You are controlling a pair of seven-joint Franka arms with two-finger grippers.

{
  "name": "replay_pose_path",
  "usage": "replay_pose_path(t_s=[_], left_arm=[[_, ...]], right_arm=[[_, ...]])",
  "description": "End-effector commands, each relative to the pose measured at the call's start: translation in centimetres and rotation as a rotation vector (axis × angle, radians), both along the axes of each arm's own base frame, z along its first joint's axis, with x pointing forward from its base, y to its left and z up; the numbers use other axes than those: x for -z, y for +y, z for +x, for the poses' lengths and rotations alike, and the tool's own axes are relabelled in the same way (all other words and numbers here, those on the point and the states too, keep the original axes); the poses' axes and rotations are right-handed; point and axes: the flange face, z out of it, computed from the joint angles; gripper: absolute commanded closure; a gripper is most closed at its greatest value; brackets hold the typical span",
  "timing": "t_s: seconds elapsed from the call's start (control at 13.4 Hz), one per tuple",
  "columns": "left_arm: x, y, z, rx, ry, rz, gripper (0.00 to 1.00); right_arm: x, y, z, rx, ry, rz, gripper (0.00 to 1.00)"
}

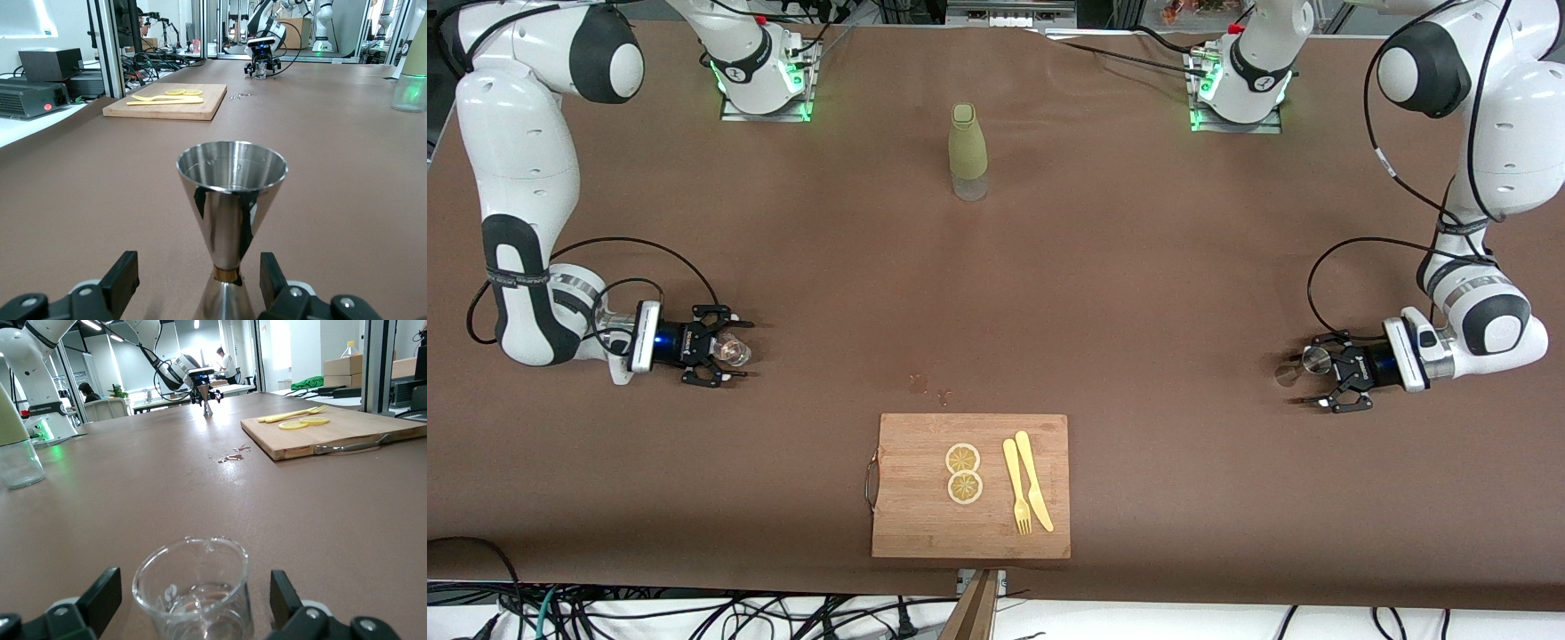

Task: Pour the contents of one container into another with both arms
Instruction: 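Close the left gripper around the steel jigger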

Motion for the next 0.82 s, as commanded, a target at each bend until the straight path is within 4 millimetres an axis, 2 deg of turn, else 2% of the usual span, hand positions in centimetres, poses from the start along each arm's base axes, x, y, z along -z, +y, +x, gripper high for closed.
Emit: replay_pose_path(t_s=[0.0, 0.15, 0.3, 0.45, 0.52, 0.67, 0.75], left_arm=[[0.1, 0.0, 0.3, 0.017, -0.050, -0.014, 0.22], [0.0, 0.3, 0.1, 0.019, -0.049, -0.014, 0.26], [0.0, 0.3, 0.0, 0.021, -0.049, -0.014, 0.41], [0.0, 0.4, 0.0, 0.021, -0.049, -0.014, 0.48], [0.0, 0.5, 0.0, 0.023, -0.047, -0.011, 0.56], [-0.1, 0.6, 0.0, 0.023, -0.048, -0.011, 0.65], [-0.1, 0.6, 0.0, 0.023, -0.048, -0.012, 0.66]], right_arm=[[-0.1, 0.2, 1.0, 0.002, -0.074, 0.021, 0.17], [0.5, 0.6, 0.8, 0.002, -0.067, 0.025, 0.24], [0.6, 0.6, 0.7, 0.002, -0.065, 0.025, 0.24], [1.2, 0.6, 0.4, 0.004, -0.054, 0.027, 0.23], [1.5, 0.6, 0.4, 0.009, -0.052, 0.030, 0.23], [1.5, 0.6, 0.4, 0.009, -0.052, 0.030, 0.23], [1.5, 0.6, 0.4, 0.010, -0.053, 0.031, 0.24]])
